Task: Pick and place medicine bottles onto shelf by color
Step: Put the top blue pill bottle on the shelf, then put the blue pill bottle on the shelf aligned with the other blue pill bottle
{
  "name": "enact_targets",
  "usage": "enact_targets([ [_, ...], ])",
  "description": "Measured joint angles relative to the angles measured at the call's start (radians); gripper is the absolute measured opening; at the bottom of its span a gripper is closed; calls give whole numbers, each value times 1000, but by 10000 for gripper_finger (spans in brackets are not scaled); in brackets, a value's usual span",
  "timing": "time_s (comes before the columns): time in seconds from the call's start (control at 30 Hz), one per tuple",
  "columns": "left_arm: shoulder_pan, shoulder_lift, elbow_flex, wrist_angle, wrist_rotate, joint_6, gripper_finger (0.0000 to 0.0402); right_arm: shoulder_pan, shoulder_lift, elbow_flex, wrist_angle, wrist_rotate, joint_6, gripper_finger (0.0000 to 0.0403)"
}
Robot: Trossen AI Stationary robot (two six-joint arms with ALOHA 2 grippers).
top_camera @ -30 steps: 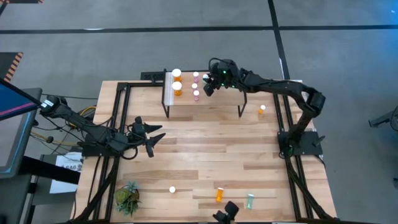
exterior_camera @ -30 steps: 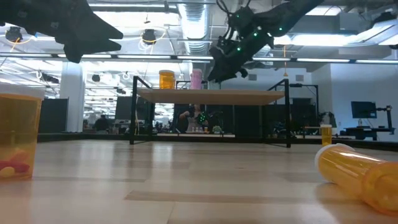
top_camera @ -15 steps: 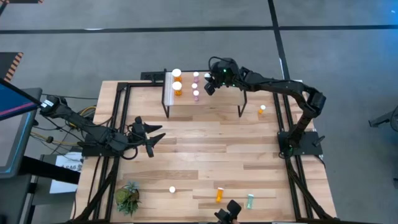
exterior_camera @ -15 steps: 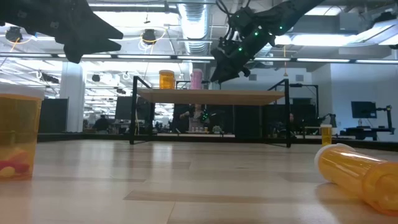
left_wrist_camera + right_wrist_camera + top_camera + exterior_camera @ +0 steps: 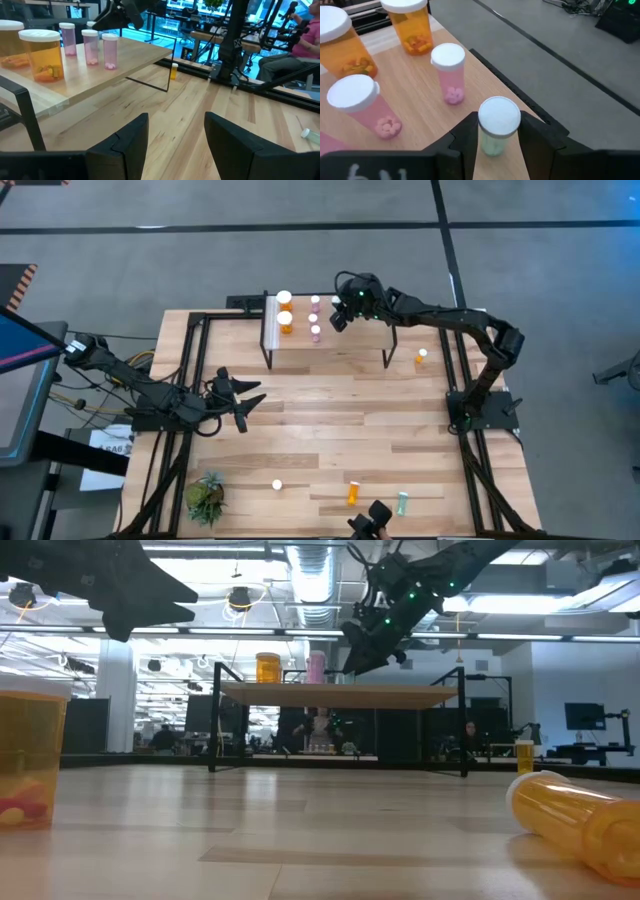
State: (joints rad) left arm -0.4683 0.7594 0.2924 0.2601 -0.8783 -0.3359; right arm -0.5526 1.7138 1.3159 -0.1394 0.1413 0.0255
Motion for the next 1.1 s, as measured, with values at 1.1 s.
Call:
enact_targets([
  [1.1,0,0,0,-5,9,-16,180,73,-13,352,-628,-9,19,250],
])
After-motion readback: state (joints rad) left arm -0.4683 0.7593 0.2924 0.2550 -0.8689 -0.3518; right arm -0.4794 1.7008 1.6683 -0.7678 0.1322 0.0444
